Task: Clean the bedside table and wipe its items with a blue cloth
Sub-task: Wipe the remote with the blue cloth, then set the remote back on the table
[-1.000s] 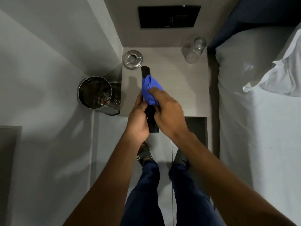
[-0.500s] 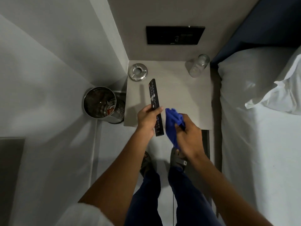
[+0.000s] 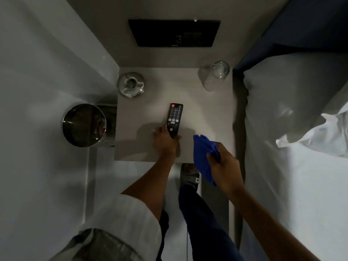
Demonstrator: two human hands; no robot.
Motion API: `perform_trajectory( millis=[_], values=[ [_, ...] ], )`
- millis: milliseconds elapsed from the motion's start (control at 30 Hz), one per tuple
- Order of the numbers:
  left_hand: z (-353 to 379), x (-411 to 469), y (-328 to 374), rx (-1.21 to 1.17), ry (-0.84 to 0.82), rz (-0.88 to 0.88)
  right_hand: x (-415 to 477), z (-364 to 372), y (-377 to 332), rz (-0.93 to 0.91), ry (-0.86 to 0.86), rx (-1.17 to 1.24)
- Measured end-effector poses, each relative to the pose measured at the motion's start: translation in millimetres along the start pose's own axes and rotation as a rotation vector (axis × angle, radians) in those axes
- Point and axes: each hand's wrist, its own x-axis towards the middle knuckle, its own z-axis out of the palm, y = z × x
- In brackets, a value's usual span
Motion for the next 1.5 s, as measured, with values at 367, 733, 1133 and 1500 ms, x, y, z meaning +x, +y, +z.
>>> perform_trajectory(
  millis=[367,733,1133,1500],
  values=[
    [0.9,5.3,20.7,-0.034,0.058,-0.003,26.4,-19.5,11.9,0.171,0.043,0.126],
    [-152.2,-139.1,-16.2,-0.933,-0.62,-0.213,-50.1,14.0,-67.5,0.366,-0.001,0.784],
    [-353.3,-244.6,-150.7,-0.963,-0.141,0.173,-204.0,104.4,-189.5,0.163,-0.326,0.697],
    [-422.8,-299.4,-349.1,-0.588,0.615,-0.141,-316.3,305.7,-283.1,0.074,-0.72,0.117]
  ],
)
